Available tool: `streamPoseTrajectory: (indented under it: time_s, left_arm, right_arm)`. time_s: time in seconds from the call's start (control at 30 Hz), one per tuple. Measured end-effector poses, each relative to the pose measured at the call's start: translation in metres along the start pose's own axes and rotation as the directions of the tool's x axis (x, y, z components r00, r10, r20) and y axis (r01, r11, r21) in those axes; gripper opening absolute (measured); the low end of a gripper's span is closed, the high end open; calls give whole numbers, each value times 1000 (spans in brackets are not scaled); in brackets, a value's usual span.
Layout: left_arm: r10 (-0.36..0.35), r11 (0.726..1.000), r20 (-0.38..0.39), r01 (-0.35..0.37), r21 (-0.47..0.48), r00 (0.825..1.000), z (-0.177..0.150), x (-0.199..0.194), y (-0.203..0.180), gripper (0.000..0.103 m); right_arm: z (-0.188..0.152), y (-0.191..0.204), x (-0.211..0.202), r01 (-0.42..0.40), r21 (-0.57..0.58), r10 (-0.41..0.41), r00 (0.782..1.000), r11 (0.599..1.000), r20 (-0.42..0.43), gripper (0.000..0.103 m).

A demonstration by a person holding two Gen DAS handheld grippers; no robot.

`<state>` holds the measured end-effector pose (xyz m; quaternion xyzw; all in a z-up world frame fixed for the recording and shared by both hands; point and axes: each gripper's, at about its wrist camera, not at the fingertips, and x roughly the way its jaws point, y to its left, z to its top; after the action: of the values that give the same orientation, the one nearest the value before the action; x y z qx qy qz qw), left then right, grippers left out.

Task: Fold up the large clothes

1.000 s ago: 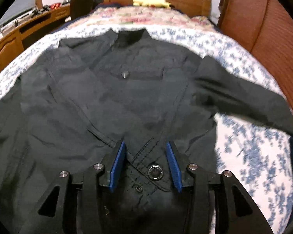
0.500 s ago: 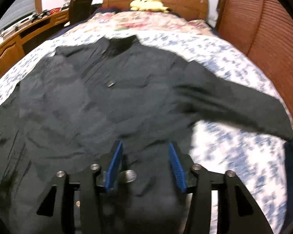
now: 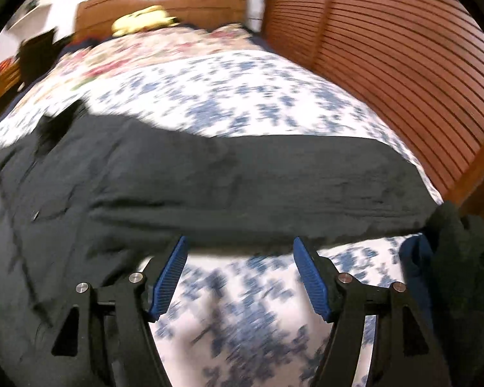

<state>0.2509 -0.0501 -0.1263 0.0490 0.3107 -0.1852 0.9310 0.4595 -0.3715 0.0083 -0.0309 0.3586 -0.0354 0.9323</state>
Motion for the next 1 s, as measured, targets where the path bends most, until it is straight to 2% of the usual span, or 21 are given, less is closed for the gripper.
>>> streamPoseTrajectory:
  time_s: [0.2, 0.4, 0.5, 0.67, 0.87, 0.93, 1.0]
  left_arm:
    - [-1, 1000, -2, 1, -2, 1000, -1, 0, 0, 80]
    - [-4, 1000, -7, 4, -6, 1000, -1, 1, 0, 80]
    - [-6, 1000, -10, 6, -7, 1000, -1, 2, 1, 80]
    - [-6, 1000, -12, 6, -8, 1000, -1, 2, 2, 80]
    - [-7, 1000, -17, 7, -9, 1000, -1, 2, 1, 80]
    - [-7, 1000, -18, 6, -8, 1000, -1, 3, 1, 80]
    - [-6, 1000, -18, 6, -8, 1000, -1, 3, 2, 80]
  right_arm:
    - [13, -24, 26, 36, 142, -32, 999, 989, -30, 70]
    - [14, -32, 50, 45, 222, -26, 996, 974, -87, 70]
    - [15, -38, 59, 71, 241, -48, 994, 968, -98, 70]
    - [12, -43, 70, 75, 287, -38, 991, 955, -132, 70]
    - [11, -41, 78, 88, 283, -51, 990, 955, -133, 70]
    - [11, -38, 78, 87, 258, -55, 990, 962, -128, 55]
    - [11, -35, 79, 95, 218, -68, 990, 971, -127, 17]
